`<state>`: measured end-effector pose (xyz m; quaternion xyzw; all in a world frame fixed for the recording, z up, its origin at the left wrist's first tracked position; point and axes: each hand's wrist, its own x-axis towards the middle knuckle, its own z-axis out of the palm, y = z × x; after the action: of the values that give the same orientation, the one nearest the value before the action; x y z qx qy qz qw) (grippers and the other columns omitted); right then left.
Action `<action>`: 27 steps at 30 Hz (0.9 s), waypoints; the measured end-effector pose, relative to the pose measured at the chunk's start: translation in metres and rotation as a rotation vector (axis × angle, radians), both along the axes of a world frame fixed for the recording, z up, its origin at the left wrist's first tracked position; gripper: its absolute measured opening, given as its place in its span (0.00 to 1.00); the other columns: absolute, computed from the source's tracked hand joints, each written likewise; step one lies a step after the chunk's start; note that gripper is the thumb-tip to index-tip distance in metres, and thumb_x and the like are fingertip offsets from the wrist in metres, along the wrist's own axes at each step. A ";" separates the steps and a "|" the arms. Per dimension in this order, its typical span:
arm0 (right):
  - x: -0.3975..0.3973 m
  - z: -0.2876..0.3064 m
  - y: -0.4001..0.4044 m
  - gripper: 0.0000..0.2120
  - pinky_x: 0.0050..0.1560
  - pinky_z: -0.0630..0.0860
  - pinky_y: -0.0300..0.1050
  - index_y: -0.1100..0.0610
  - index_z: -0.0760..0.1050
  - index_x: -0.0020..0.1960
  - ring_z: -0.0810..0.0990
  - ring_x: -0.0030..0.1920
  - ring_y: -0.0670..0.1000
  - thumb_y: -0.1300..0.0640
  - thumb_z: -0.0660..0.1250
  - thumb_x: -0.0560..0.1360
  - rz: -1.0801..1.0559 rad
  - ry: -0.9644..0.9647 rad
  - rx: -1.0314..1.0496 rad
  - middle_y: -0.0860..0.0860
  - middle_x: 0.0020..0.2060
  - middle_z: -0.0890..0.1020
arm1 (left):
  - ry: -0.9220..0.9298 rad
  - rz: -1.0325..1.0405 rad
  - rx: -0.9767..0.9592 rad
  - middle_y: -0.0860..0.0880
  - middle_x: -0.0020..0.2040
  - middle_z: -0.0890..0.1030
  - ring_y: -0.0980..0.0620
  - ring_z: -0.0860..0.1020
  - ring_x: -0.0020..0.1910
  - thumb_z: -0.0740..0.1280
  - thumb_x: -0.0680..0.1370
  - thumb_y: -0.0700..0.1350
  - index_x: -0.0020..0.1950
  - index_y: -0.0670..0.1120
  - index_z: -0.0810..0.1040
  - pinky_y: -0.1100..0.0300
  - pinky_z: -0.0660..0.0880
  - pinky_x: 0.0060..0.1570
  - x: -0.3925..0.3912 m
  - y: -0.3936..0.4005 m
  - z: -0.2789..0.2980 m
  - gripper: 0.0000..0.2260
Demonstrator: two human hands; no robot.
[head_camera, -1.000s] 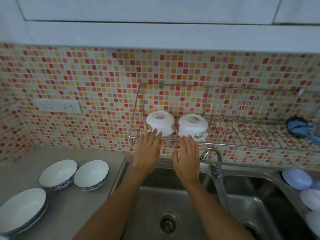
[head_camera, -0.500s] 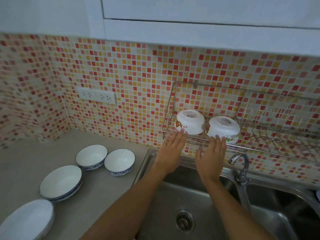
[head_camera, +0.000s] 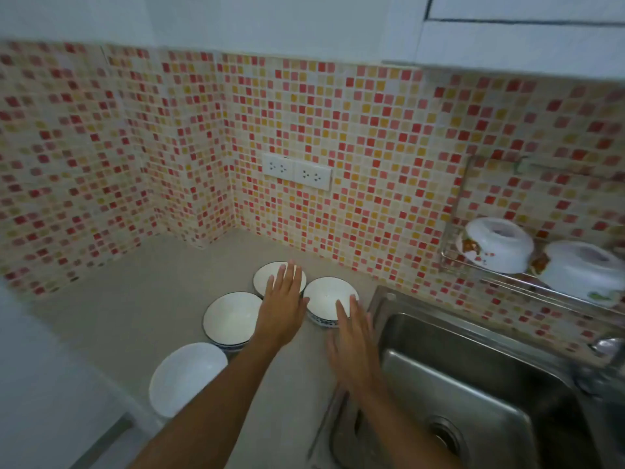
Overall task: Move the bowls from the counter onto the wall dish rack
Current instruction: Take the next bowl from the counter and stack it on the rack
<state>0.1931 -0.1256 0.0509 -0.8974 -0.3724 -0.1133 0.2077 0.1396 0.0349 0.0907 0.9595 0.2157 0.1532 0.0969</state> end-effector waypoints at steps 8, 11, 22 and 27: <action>-0.091 -0.033 0.099 0.21 0.56 0.78 0.50 0.57 0.76 0.64 0.79 0.61 0.57 0.51 0.64 0.73 0.219 0.165 -0.095 0.56 0.60 0.80 | 0.014 0.347 -0.138 0.38 0.77 0.49 0.39 0.49 0.76 0.56 0.81 0.49 0.76 0.40 0.51 0.47 0.48 0.74 -0.140 0.108 -0.062 0.27; -0.114 -0.039 0.120 0.18 0.58 0.74 0.48 0.54 0.70 0.65 0.74 0.63 0.53 0.46 0.55 0.81 0.209 0.310 -0.199 0.52 0.62 0.75 | 0.005 0.418 -0.205 0.37 0.77 0.50 0.39 0.50 0.76 0.56 0.81 0.50 0.76 0.40 0.51 0.47 0.48 0.74 -0.176 0.124 -0.086 0.28; -0.145 -0.061 0.150 0.17 0.52 0.75 0.50 0.55 0.70 0.64 0.80 0.54 0.59 0.48 0.53 0.80 0.085 0.458 -0.320 0.58 0.54 0.81 | -0.018 0.483 -0.630 0.42 0.70 0.70 0.44 0.70 0.67 0.57 0.79 0.39 0.72 0.42 0.63 0.52 0.64 0.67 -0.204 0.126 -0.126 0.20; -0.139 -0.055 0.146 0.14 0.49 0.75 0.50 0.57 0.73 0.58 0.80 0.51 0.60 0.51 0.54 0.80 0.063 0.481 -0.231 0.58 0.50 0.82 | -0.133 0.481 -0.526 0.44 0.51 0.82 0.43 0.79 0.48 0.57 0.78 0.38 0.59 0.44 0.74 0.53 0.75 0.48 -0.197 0.123 -0.113 0.12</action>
<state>0.0541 0.0202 -0.0036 -0.9043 -0.3504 0.1529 0.1899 -0.0579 0.1582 -0.0222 0.8115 0.4607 0.1728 0.3153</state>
